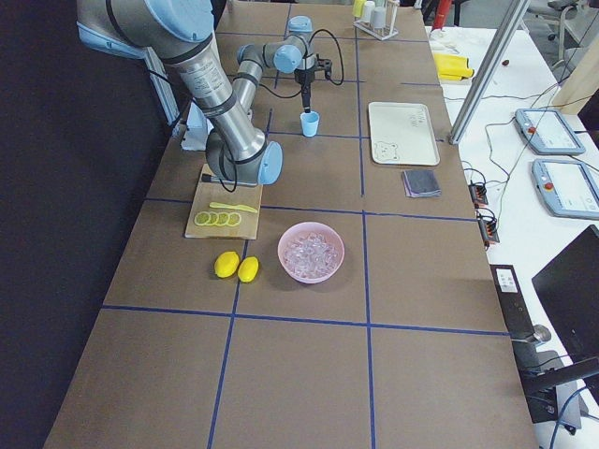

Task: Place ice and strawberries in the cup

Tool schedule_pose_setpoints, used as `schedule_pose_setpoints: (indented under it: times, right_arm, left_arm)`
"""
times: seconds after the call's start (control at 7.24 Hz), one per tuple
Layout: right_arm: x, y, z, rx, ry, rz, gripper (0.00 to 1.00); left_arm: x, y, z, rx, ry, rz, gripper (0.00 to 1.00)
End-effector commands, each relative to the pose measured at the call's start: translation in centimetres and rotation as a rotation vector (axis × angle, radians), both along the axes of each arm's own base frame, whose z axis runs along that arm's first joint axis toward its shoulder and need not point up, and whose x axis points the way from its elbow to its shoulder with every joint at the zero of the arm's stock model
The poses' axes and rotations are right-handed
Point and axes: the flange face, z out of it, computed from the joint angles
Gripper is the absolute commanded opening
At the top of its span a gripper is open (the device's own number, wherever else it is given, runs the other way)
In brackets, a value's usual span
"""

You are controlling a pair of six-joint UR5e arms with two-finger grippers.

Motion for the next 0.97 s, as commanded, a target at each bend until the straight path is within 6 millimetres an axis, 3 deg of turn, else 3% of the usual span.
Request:
schedule_pose_setpoints:
  times: [0.0, 0.14, 0.55, 0.83]
  right_arm:
    - [7.3, -7.1, 2.2, 0.007, -0.015, -0.041, 1.0]
    - [12.3, -9.7, 5.1, 0.04, -0.01, -0.077, 1.0]
    - [27.9, -15.1, 16.2, 0.15, 0.041, -0.206, 1.0]
    - [39.4, -16.3, 24.8, 0.202, 0.04, -0.297, 1.0]
  left_arm:
    - [0.0, 0.0, -0.1, 0.005, 0.0, 0.002, 1.0]
    - [0.0, -0.3, -0.4, 0.01, -0.004, 0.002, 1.0]
    - [0.1, -1.6, -2.1, 0.041, -0.001, -0.004, 1.0]
    - [0.1, -2.6, -3.3, 0.074, -0.001, -0.004, 1.0]
